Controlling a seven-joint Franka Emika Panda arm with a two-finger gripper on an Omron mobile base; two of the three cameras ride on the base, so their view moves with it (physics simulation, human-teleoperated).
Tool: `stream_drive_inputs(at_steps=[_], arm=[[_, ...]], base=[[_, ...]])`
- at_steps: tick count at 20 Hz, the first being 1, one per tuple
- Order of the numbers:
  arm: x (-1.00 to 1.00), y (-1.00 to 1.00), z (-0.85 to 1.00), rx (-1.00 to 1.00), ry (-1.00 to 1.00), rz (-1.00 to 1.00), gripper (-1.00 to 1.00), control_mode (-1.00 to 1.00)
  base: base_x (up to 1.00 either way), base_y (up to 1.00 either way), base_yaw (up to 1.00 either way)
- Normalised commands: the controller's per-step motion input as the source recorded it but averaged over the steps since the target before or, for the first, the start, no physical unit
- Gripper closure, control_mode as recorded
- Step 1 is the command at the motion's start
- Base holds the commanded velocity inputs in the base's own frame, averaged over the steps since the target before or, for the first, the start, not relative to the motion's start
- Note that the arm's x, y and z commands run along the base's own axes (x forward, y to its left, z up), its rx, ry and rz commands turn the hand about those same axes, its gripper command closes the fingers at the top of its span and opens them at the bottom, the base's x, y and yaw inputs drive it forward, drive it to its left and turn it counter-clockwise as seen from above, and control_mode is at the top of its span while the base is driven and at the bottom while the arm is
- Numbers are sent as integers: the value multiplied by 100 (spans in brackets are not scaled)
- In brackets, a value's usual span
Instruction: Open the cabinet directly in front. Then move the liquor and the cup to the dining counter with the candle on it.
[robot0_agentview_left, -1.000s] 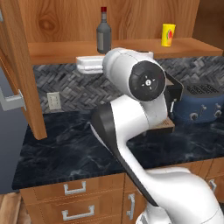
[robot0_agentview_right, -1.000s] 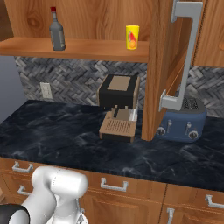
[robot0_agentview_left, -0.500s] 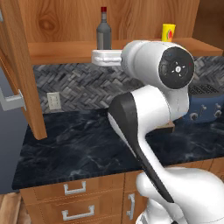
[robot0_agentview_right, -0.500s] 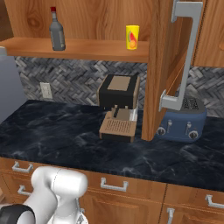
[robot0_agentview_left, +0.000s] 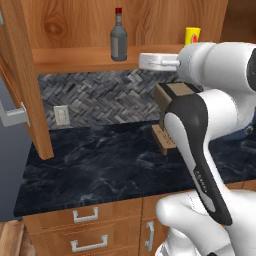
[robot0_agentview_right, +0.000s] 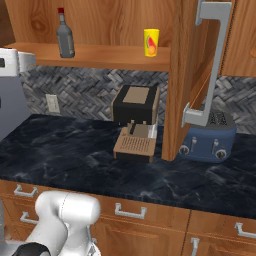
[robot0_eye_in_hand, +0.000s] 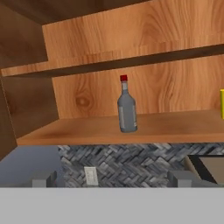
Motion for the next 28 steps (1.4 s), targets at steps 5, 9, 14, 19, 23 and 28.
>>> stream_drive_inputs(at_steps=[5,9,14,19,23,28], arm=[[17,-29,0,0,0,6,-100,-100],[27,-11,0,0,1,1,-100,-100],[23,-12,14,0,4,-6,-100,-100],[26,1,8,-5,8,-15,-100,-100],[4,0,0,0,3,0,-100,-100],[24,2,0,-1,1,0,-100,-100]], base=[[0,0,0],[0,0,0],[0,0,0],[0,0,0],[0,0,0],[0,0,0]])
